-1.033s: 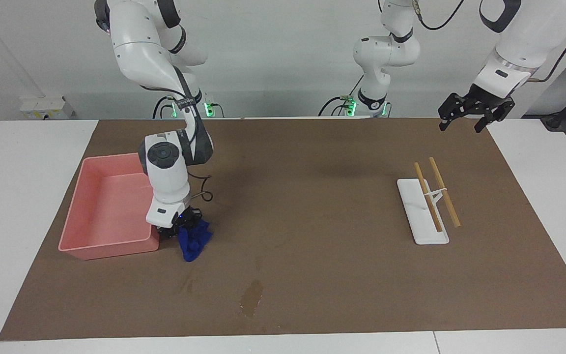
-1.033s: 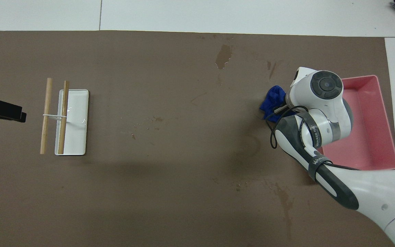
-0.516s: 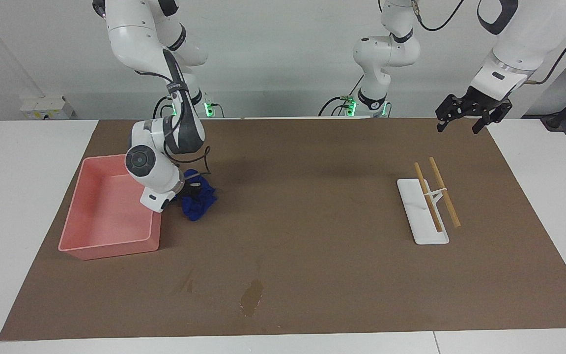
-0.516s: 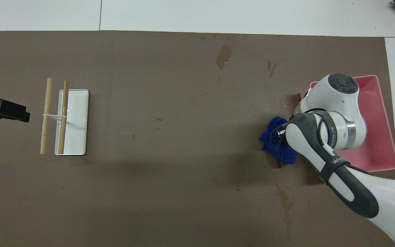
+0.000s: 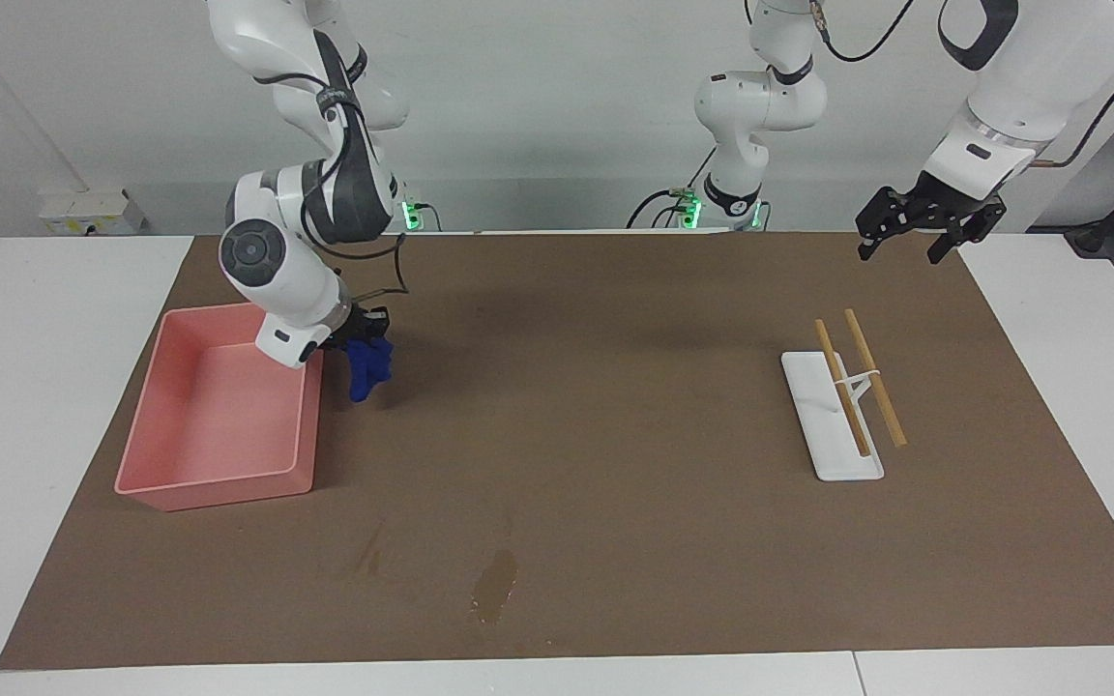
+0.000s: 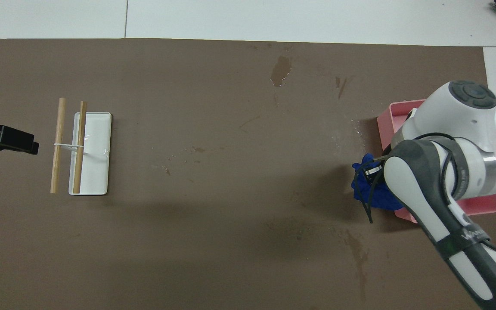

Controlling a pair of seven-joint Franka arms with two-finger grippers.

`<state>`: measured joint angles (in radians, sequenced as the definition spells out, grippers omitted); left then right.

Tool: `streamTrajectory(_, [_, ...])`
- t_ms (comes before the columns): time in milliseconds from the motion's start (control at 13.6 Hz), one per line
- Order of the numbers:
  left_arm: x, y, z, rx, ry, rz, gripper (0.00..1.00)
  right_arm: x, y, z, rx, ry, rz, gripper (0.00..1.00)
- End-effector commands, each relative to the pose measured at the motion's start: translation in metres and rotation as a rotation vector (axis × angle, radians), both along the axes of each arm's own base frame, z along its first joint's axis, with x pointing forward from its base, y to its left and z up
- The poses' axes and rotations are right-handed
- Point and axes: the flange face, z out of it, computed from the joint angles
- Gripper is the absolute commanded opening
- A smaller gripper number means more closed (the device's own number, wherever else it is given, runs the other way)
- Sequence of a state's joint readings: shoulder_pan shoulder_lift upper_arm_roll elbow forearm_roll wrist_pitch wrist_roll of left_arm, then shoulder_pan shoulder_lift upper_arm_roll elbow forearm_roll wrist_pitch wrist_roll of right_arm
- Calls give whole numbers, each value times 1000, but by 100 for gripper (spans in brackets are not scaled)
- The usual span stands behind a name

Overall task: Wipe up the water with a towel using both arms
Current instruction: 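Move the towel with the right gripper over the pink bin, then lower the towel into the pink bin and open the right gripper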

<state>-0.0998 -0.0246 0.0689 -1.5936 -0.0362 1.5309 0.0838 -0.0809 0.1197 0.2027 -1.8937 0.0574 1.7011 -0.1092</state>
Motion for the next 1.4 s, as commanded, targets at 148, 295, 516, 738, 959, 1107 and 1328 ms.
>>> streamTrajectory(148, [-3, 0, -1, 10, 14, 4, 100, 2, -23, 107, -112, -120, 86, 0])
streamTrajectory(295, [-2, 1, -1, 10, 12, 5, 100, 8, -60, 116, -140, -146, 189, 0])
streamTrajectory(516, [-3, 0, -1, 10, 14, 4, 100, 22, -128, 109, -120, -265, 312, 0])
streamTrajectory(738, [-3, 0, -1, 10, 14, 4, 100, 19, -144, 75, -115, -273, 319, 0])
streamTrajectory(959, [-3, 0, -1, 10, 14, 4, 100, 13, -177, 38, -118, -290, 279, 0])
streamTrajectory(1107, [-2, 1, -1, 10, 12, 5, 100, 12, -181, 32, -118, -295, 275, 0])
streamTrajectory(1328, [-3, 0, -1, 9, 14, 4, 100, 13, -180, 33, -112, -290, 275, 100])
